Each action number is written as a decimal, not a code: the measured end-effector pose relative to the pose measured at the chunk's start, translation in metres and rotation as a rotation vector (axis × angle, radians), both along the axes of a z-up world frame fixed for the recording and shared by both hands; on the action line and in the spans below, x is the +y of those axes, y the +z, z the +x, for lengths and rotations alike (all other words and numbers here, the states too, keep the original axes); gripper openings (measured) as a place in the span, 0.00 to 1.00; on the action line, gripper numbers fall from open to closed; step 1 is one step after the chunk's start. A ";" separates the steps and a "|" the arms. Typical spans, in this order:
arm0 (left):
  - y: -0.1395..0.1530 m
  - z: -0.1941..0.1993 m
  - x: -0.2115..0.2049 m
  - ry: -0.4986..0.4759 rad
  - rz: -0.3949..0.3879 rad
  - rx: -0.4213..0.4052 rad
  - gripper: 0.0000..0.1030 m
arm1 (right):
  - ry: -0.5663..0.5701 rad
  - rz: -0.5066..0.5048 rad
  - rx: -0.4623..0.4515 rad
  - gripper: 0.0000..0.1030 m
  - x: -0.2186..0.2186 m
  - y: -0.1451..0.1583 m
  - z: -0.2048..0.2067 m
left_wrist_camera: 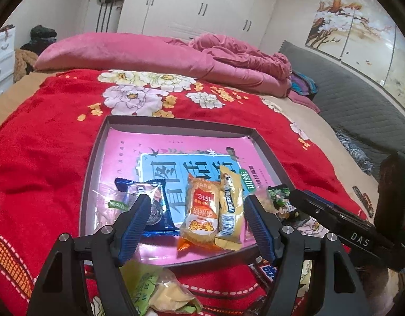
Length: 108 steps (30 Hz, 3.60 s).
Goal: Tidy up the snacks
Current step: 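Withdraw both grippers from the tray toward the remaining snacks, then grasp the foil-wrapped chocolate with the left gripper while the right grasps the clear cracker packet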
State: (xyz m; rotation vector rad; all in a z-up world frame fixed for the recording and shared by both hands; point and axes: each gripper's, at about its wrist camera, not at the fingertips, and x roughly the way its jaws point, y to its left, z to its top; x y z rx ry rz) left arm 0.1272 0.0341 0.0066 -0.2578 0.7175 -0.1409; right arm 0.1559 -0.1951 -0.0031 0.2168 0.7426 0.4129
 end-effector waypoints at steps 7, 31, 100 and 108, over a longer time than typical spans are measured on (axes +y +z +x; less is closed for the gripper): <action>0.002 -0.005 0.008 0.055 -0.016 -0.002 0.79 | 0.014 -0.043 -0.026 0.60 0.000 0.005 -0.007; -0.004 -0.021 -0.013 -0.013 0.052 0.046 0.79 | 0.019 -0.125 -0.053 0.62 -0.016 0.006 -0.023; -0.053 -0.061 -0.081 -0.285 0.207 0.258 0.79 | 0.217 -0.307 0.050 0.64 -0.008 -0.026 -0.068; -0.054 -0.060 -0.077 -0.276 0.207 0.260 0.79 | 0.237 -0.292 0.076 0.64 -0.002 -0.031 -0.065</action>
